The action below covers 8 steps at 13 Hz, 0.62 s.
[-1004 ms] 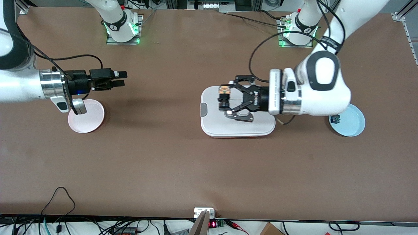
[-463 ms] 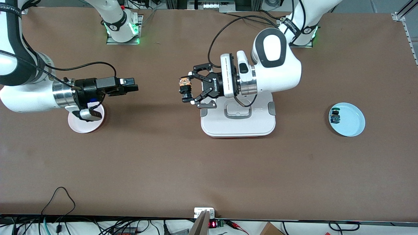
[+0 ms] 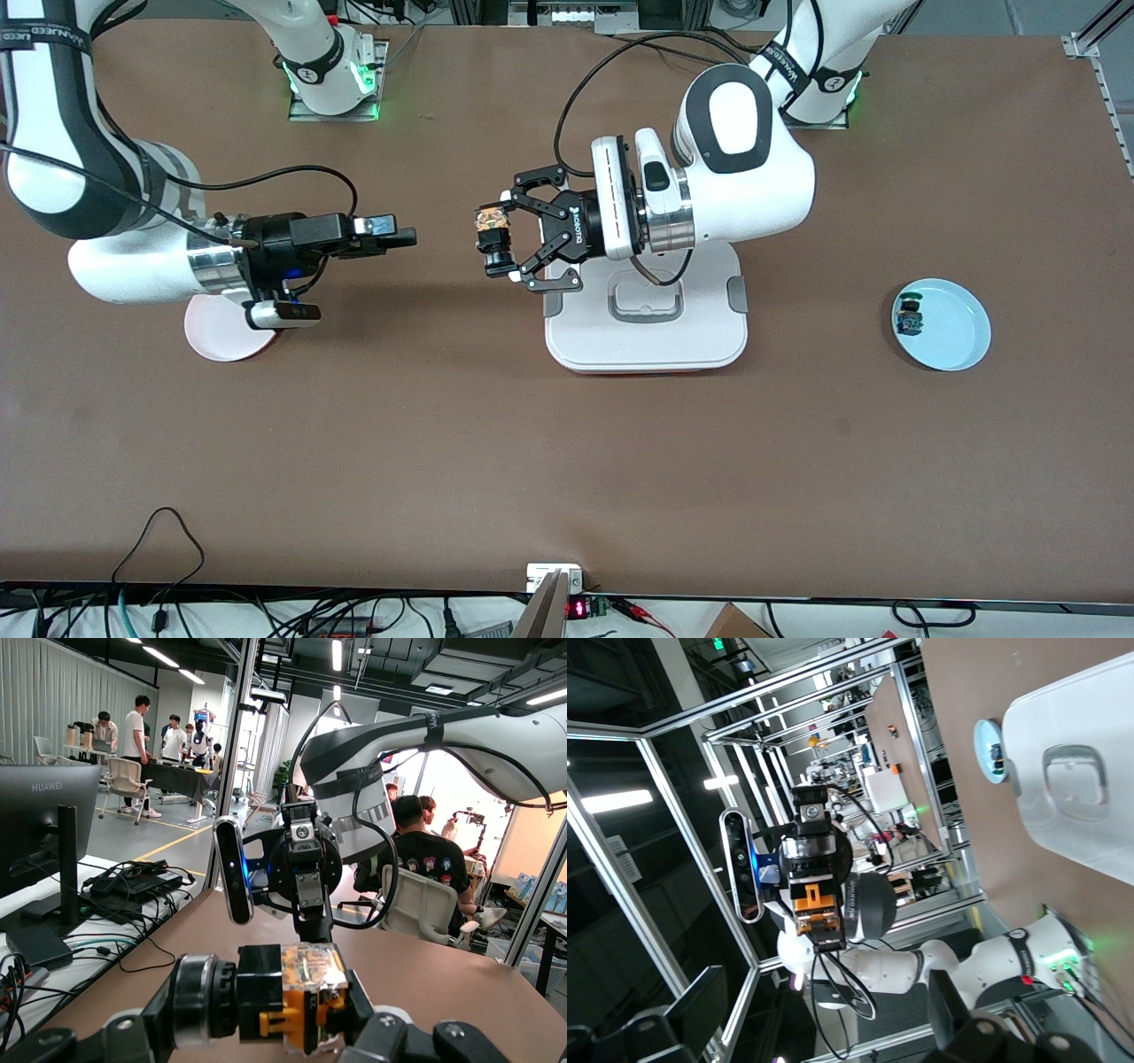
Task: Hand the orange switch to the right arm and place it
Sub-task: 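Bring the open right gripper up to the switch held by the left gripper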
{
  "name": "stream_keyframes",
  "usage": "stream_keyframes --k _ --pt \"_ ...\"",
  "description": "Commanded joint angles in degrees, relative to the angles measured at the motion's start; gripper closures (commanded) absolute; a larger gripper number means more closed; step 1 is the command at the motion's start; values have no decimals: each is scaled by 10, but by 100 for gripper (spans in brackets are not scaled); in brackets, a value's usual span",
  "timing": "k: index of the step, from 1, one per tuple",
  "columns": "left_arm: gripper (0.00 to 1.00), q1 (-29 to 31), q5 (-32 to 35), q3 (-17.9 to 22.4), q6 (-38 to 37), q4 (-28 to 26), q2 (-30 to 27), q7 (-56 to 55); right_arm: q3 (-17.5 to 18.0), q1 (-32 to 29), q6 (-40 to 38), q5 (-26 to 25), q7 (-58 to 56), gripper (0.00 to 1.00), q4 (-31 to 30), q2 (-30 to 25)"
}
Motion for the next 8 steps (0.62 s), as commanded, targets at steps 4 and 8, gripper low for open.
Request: stream_keyframes --k 4,8 --pt "100 -8 -19 2 7 15 7 2 -1 34 26 60 36 0 -16 0" --pt "100 -8 -19 2 7 16 7 2 2 50 39 74 39 0 -8 9"
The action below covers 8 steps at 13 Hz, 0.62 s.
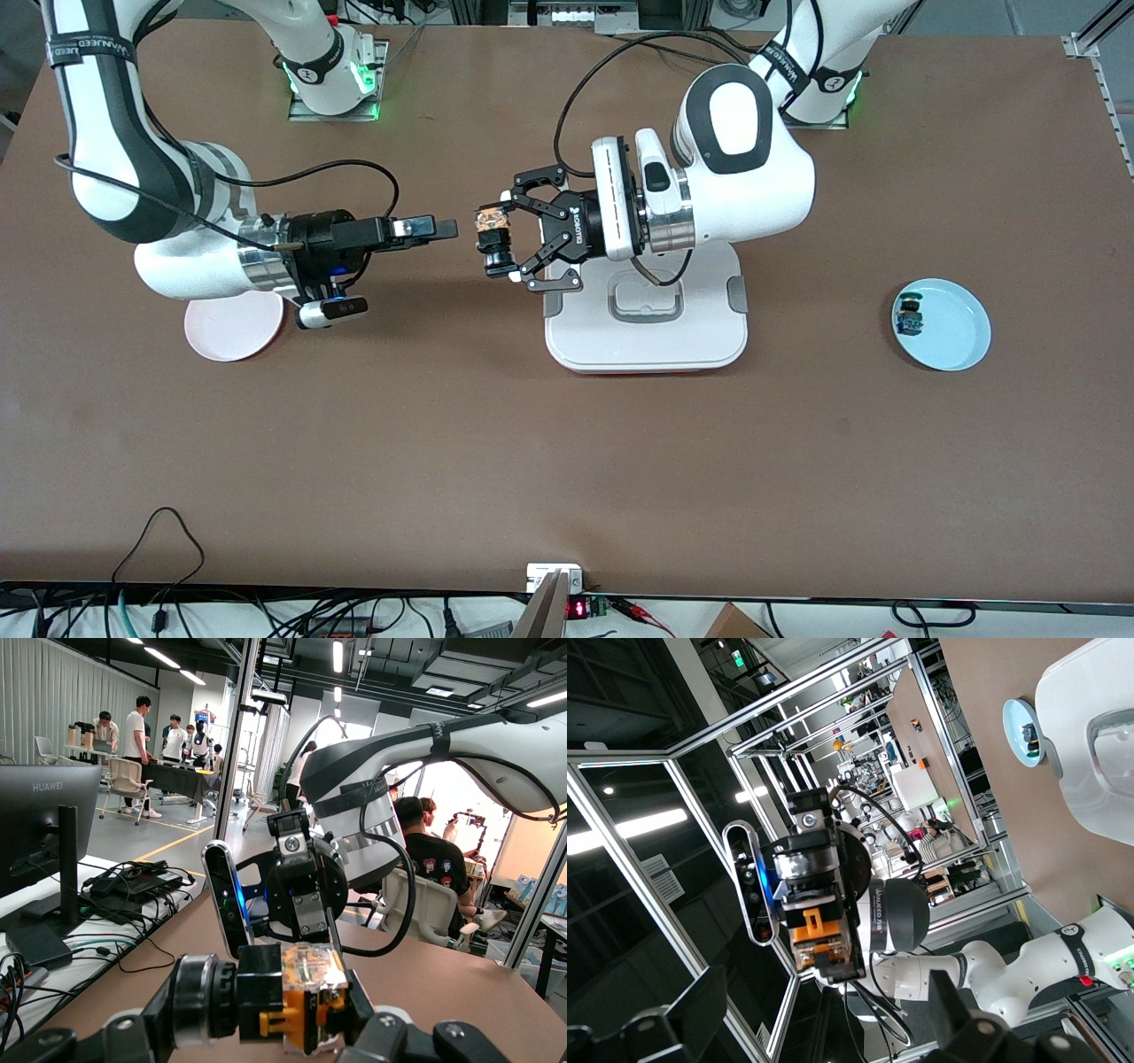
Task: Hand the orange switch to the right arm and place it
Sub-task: 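Bring the open right gripper up to the switch held by the left gripper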
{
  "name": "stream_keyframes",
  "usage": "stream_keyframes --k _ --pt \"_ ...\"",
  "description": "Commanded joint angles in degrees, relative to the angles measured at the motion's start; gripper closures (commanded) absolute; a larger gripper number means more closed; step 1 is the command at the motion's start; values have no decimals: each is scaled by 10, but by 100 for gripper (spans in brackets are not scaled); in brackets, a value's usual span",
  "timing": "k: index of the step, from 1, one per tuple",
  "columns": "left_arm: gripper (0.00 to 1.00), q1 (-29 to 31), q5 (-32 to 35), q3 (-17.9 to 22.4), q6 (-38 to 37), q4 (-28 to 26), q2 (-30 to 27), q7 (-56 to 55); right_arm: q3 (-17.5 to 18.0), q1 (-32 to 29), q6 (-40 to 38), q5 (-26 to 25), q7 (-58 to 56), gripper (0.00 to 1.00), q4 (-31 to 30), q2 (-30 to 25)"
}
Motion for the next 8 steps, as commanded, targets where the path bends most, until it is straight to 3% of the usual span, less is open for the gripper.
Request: stream_keyframes --k 1,8 --pt "100 -8 -18 2 7 16 7 2 1 13 21 13 9 0 5 3" --pt "100 -8 -16 2 7 16 7 3 10 19 41 20 9 0 60 40"
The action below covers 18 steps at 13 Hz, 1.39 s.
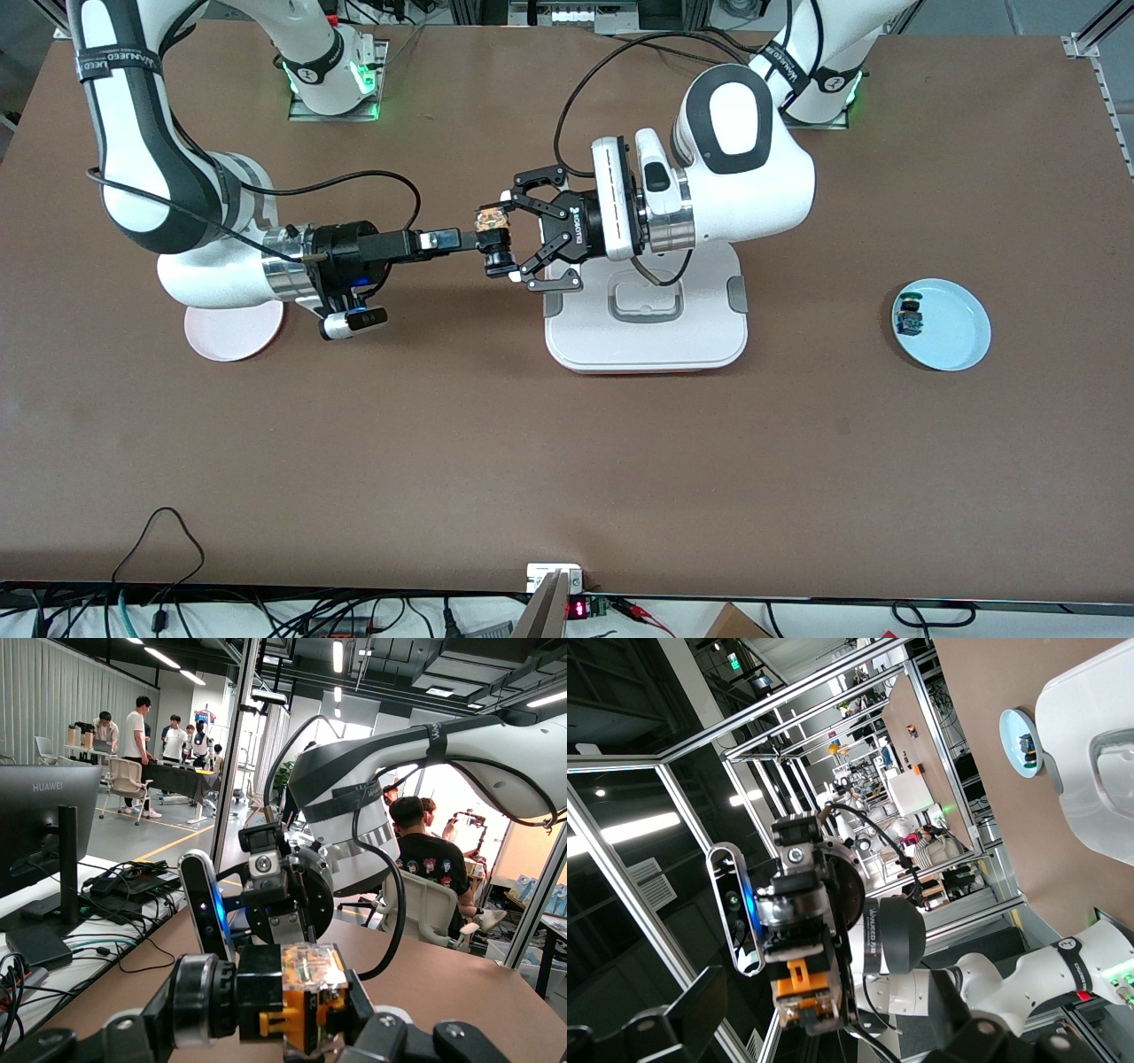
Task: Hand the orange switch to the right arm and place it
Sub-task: 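Bring the open right gripper up to the switch held by the left gripper, then close the right gripper on the orange switch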
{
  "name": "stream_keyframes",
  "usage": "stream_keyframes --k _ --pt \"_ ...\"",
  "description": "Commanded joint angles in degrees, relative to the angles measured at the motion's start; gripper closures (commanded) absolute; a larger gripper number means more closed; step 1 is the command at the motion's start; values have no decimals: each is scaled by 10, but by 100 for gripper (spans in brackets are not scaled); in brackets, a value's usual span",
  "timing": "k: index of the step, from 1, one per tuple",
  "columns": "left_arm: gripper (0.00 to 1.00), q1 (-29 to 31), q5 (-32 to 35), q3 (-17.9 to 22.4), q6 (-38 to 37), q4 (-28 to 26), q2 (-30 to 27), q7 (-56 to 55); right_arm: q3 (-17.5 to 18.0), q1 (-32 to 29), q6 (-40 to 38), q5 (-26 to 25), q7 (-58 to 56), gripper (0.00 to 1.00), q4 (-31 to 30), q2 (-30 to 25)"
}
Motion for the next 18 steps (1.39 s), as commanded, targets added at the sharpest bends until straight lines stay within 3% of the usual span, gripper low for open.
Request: stream_keyframes --k 1,6,10,12,18 --pt "100 -8 -15 2 7 16 7 3 8 3 19 13 8 0 18 8" --pt "100 -10 -5 6 8 12 10 10 31 7 48 24 8 0 19 7" --pt "100 -25 -6 6 38 11 20 50 32 10 48 25 8 0 18 6" --pt "100 -24 -6 6 38 11 20 50 32 11 49 24 -1 8 19 8" --pt "100 -24 -6 7 38 12 20 50 32 4 41 22 -3 7 18 20"
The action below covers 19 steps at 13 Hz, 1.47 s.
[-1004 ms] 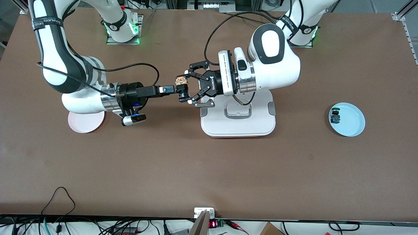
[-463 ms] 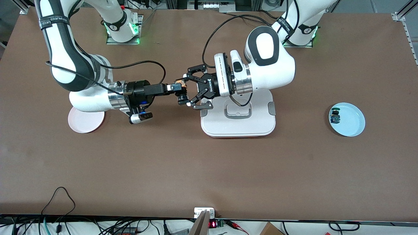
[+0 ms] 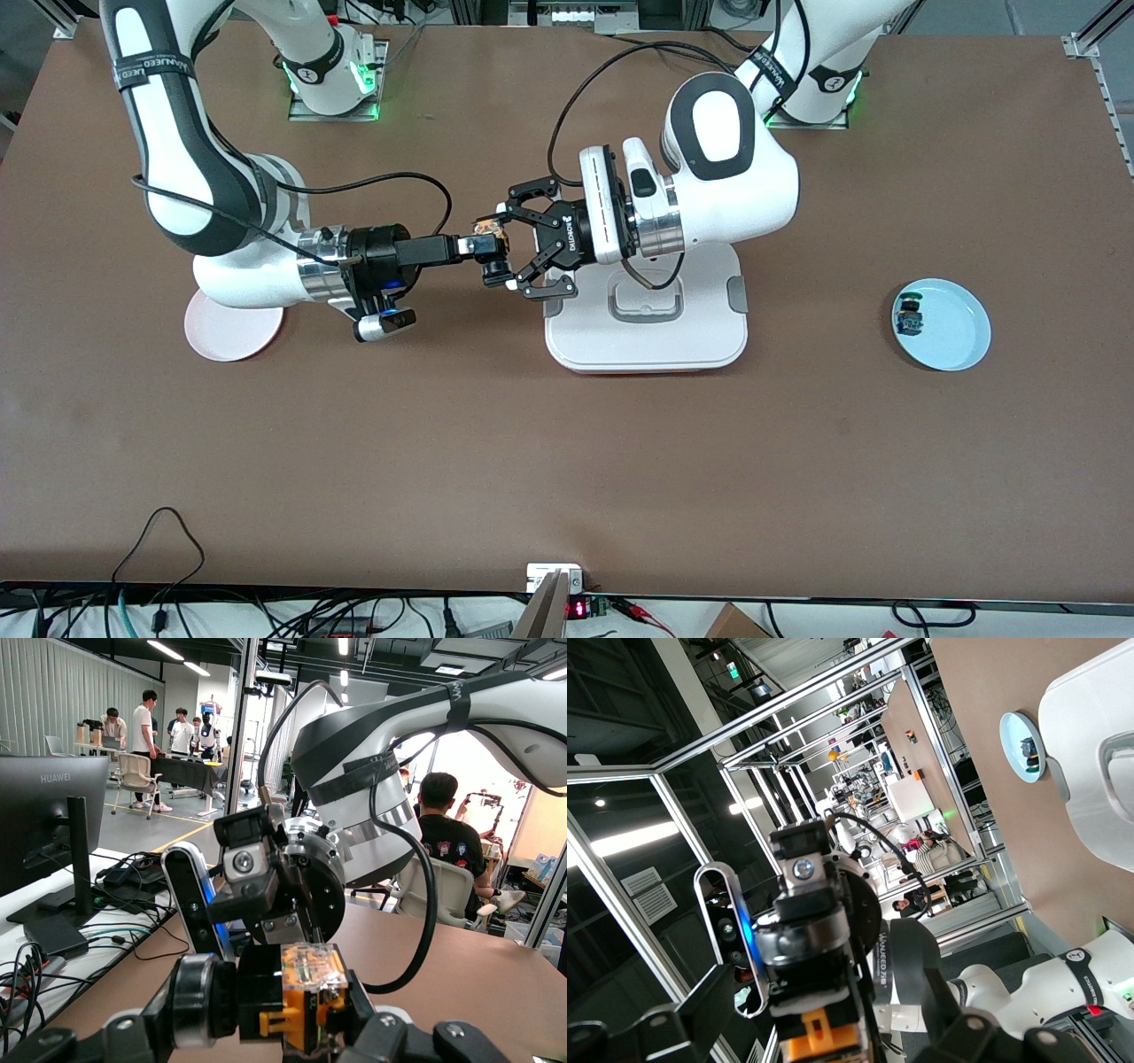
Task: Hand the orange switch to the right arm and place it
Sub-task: 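Close the right gripper on the orange switch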
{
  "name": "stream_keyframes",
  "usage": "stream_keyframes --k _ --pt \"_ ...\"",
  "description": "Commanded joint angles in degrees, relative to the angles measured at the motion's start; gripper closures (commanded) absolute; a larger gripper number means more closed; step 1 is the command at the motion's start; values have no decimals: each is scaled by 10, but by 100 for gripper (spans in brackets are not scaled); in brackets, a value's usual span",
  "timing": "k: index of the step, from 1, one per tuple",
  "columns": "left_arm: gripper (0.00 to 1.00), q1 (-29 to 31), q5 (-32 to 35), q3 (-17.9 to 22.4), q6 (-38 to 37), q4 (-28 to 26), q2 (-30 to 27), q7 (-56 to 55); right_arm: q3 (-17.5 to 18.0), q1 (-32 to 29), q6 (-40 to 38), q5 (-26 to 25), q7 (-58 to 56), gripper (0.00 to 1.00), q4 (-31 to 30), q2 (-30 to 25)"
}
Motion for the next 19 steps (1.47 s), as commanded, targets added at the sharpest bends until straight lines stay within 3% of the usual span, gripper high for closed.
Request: stream_keyframes --k 1,3,4,6,7,10,14,15,16,17,19 --pt "100 -7 -6 3 5 13 4 15 3 -3 -2 7 -3 7 10 5" --pt "100 -7 -7 3 5 13 4 15 3 -5 -3 6 -2 7 10 4" --pt "100 -6 -6 3 4 13 4 15 3 -6 -3 3 0 15 10 -1" --pt "100 -7 -7 3 5 13 4 15 3 -14 -4 -2 7 75 8 -3" --pt "100 -7 -7 3 5 13 4 15 3 -17 -4 0 8 87 8 -3" --pt "100 -6 -7 3 5 13 4 16 2 -23 -10 -4 4 100 10 -5" --pt "98 -6 -10 3 5 13 4 14 3 -29 -18 -10 0 100 11 -2" --pt "89 -4 -10 3 4 12 4 14 3 -28 -18 -10 0 100 10 -2" --pt "70 -1 -10 4 4 11 4 12 3 -28 -18 -9 0 100 11 -2" --pt "1 0 -11 4 4 9 2 6 3 -27 -18 -10 -1 100 11 -2" --pt "0 4 -11 6 5 9 1 8 3 -28 -19 -10 -2 100 10 -2"
